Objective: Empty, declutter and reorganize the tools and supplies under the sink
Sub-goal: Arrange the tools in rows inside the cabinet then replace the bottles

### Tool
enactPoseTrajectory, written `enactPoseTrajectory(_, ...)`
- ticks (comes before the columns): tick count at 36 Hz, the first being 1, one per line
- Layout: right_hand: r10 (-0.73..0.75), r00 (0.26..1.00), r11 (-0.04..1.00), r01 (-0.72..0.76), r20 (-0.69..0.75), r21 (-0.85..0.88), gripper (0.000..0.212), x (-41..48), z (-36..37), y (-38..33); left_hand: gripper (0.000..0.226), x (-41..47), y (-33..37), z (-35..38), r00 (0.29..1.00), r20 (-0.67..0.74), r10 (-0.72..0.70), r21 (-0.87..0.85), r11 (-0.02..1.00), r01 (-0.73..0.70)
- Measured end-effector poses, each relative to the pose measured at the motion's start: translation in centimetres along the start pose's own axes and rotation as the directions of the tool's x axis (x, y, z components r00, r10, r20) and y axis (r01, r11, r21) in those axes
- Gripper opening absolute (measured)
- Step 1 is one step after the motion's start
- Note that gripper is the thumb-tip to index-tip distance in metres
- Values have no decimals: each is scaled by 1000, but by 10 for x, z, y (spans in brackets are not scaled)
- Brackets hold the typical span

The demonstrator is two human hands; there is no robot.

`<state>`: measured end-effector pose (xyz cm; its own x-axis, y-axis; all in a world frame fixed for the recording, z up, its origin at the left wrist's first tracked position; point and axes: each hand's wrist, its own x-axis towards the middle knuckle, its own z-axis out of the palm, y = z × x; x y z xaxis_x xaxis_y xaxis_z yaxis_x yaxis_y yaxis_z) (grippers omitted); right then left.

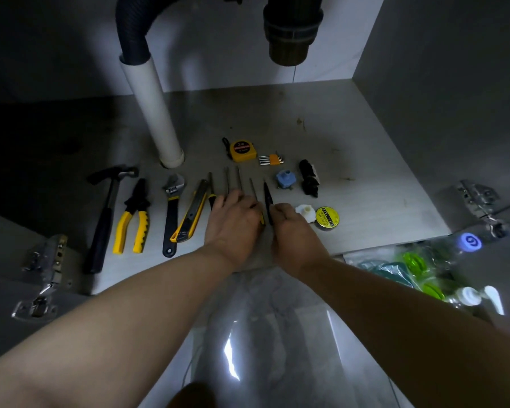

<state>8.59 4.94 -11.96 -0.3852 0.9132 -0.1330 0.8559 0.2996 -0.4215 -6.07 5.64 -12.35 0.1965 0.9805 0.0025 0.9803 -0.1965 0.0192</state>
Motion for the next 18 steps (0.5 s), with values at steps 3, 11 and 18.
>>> enactPoseTrajectory(3,-47,999,995,48,-21,91,59,-13,-12,5,38,-1,3,-2,999,-9,36,19,999,-36)
enactPoseTrajectory(11,-67,983,972,104,174,-210,40,-90,-97,54,43,3,58,-37,917,-86,389,7,921,-390)
enactPoseTrajectory(18,282,911,933,-188,301,-305,30,-203,-162,105,27,-14,162,-55,653,-22,757,-17,653,-757)
